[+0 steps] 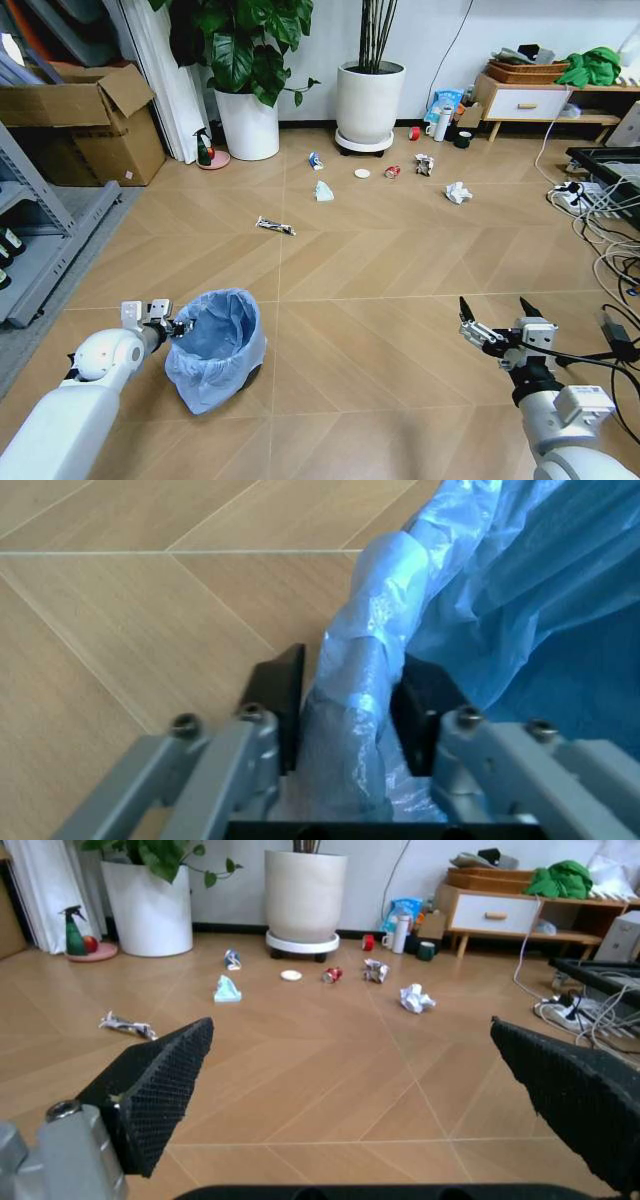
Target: Pick up the trash bin and place the garbage on the floor into it.
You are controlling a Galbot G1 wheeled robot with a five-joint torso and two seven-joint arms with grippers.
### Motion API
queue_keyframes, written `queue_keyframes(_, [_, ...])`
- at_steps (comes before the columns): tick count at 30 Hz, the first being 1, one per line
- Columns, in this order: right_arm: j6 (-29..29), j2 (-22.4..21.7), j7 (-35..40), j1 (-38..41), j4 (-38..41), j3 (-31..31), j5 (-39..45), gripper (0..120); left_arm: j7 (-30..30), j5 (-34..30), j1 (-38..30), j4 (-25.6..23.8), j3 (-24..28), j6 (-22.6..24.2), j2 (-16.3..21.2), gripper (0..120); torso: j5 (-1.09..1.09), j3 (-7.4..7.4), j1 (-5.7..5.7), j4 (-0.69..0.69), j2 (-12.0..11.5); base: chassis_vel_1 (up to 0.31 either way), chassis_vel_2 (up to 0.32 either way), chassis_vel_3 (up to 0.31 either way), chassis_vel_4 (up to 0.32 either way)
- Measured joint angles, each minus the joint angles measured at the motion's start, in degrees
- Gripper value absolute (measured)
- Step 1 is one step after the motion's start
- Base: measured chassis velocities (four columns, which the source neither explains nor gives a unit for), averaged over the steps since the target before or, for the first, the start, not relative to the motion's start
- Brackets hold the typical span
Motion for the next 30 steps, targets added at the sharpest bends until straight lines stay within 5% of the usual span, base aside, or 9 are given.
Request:
queue_keyframes(8, [0.0, -0.1, 0.2, 0.3, -0.3, 0.0, 0.0, 100, 0.9, 0.0, 1.0, -1.0, -0.6, 0.0, 0.1, 0, -0.01, 0.01, 0.0, 0.0, 0.0, 0.0, 0.0, 0.0, 0.0])
queue_keyframes(15, [-0.2, -0.1, 0.5, 0.7, -0.3, 0.2, 0.7, 100, 0.5, -2.3, 2.7, -3.1, -2.3, 0.1, 0.5, 0, -0.01, 0.01, 0.0, 0.0, 0.0, 0.0, 0.0, 0.0, 0.0])
queue_keyframes(22, [-4.6, -2.1, 2.3, 2.9, 0.6, 1.7, 4.1, 100, -6.9, -8.4, 8.5, -14.2, -9.4, 0.1, -2.2, 0, 0.02, 0.0, 0.0, 0.0, 0.0, 0.0, 0.0, 0.0, 0.0])
queue_keyframes(30, [-6.0, -3.3, 2.6, 3.2, 1.5, 2.0, 3.9, 100, -13.1, -5.9, 16.2, -27.6, -13.9, -4.5, -7.7, 0, 0.02, 0.0, 0.0, 0.0, 0.0, 0.0, 0.0, 0.0, 0.0])
